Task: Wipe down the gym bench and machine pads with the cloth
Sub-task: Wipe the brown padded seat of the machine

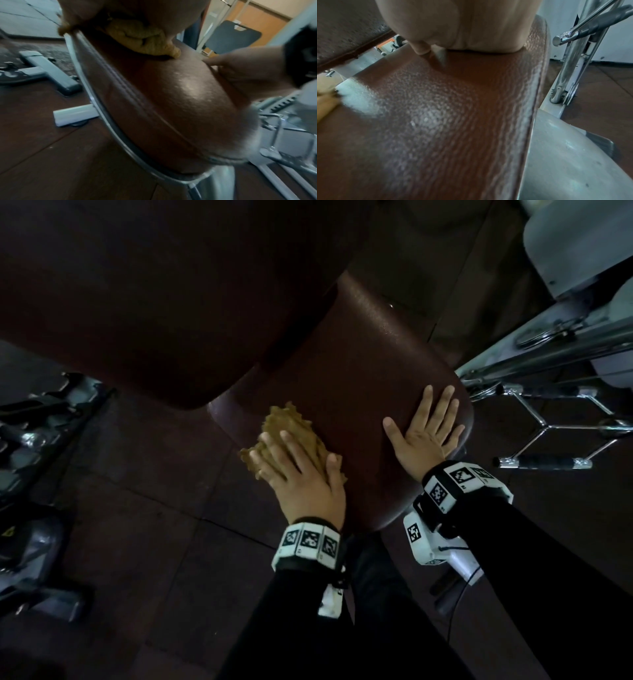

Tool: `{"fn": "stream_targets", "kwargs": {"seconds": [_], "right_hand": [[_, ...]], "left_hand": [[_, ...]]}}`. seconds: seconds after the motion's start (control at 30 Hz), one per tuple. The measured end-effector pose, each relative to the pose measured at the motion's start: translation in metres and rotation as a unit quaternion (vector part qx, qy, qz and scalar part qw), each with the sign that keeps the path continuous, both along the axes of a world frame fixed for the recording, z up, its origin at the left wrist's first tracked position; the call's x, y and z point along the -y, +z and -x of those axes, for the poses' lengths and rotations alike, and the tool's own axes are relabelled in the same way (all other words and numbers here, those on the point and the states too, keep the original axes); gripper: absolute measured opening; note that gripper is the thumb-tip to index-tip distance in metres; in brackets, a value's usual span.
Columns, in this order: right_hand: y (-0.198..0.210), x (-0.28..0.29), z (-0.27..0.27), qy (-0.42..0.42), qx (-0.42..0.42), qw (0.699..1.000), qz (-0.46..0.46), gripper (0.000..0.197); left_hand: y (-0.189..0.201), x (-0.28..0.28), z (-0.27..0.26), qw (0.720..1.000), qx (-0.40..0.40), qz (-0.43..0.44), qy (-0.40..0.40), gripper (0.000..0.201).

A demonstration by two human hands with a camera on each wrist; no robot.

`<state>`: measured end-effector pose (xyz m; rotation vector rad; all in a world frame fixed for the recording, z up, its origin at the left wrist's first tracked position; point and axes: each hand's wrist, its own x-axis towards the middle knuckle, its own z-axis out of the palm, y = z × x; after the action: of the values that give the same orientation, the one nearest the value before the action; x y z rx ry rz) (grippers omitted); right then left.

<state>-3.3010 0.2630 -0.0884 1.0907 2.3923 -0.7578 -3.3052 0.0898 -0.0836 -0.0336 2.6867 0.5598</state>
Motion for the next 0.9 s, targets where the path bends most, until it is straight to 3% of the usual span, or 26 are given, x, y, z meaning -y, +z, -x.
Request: {"fn": "stream_targets", "kwargs": {"seconds": [0.2,0.33,0.47,0.6,0.73,0.83,0.9], "right_hand": [[0.003,0.000,0.001,-0.001,0.007,1.000,0.000,0.087],[0.003,0.001,0.000,-0.003,0.002,1.000,-0.006,0.086],[-0.001,0.000,-0.001,-0.001,-0.005,1.000,-0.013,0.087],[-0.006,0.000,-0.002,-0.005,-0.010,1.000,-0.027,0.088],[-0.007,-0.002,-0.002,-0.009,-0.022,0.999,-0.035,0.089],[-0.002,-0.001,-0.005,-0.009,-0.044,0.998,-0.051,0.087],[0.003,0.001,-0.004,0.000,-0.051,0.996,-0.074,0.083]], "left_hand": [[-0.007,0.007,0.040,0.994,-0.065,0.035,-0.086,0.083],[-0.010,0.023,0.076,0.995,-0.059,0.066,-0.036,0.086],[-0.003,0.006,0.076,0.999,-0.030,0.042,-0.010,0.083],[0.003,-0.022,0.065,0.993,-0.010,0.027,-0.118,0.080],[0.005,-0.039,0.057,0.968,-0.011,-0.037,-0.247,0.076],[0.006,-0.026,0.064,0.965,-0.018,-0.092,-0.244,0.079],[0.004,-0.008,0.072,0.971,-0.036,-0.073,-0.224,0.078]]}}
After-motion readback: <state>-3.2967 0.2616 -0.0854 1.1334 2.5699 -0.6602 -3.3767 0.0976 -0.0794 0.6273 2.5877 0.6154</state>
